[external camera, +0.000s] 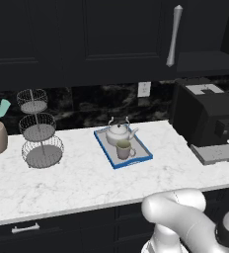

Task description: Pick the kettle from the counter and place it on the tray. Then pick the mug from the cabinet and place it on the tray. Then close the cabinet doors.

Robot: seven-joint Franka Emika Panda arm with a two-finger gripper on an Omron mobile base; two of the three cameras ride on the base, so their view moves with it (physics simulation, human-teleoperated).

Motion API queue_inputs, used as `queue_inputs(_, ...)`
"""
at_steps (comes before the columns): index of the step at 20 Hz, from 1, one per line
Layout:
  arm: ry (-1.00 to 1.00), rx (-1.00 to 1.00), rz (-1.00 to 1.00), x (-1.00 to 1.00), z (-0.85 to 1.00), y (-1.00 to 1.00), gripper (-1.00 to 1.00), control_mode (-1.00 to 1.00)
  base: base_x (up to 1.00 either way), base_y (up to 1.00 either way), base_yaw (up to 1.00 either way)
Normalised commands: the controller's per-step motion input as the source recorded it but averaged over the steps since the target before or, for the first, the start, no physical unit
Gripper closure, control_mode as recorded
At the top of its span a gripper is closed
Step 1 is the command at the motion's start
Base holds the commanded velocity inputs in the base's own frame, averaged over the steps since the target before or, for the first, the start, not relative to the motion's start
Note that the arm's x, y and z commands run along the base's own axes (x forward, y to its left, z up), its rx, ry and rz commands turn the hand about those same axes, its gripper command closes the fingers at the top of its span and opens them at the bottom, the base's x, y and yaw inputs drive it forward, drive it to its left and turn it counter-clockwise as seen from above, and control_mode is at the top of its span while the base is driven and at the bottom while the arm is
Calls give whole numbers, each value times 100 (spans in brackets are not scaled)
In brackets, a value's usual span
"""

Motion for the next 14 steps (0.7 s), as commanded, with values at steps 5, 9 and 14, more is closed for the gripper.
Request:
queue_inputs(5,7,0,7,42,0,-21,-100,-100,0,0,0)
queue_inputs(9,12,1,15,39,0,-1,-100,-100,0,0,0)
queue_inputs(14,9,0,22,28,0,27,-100,-100,0,0,0)
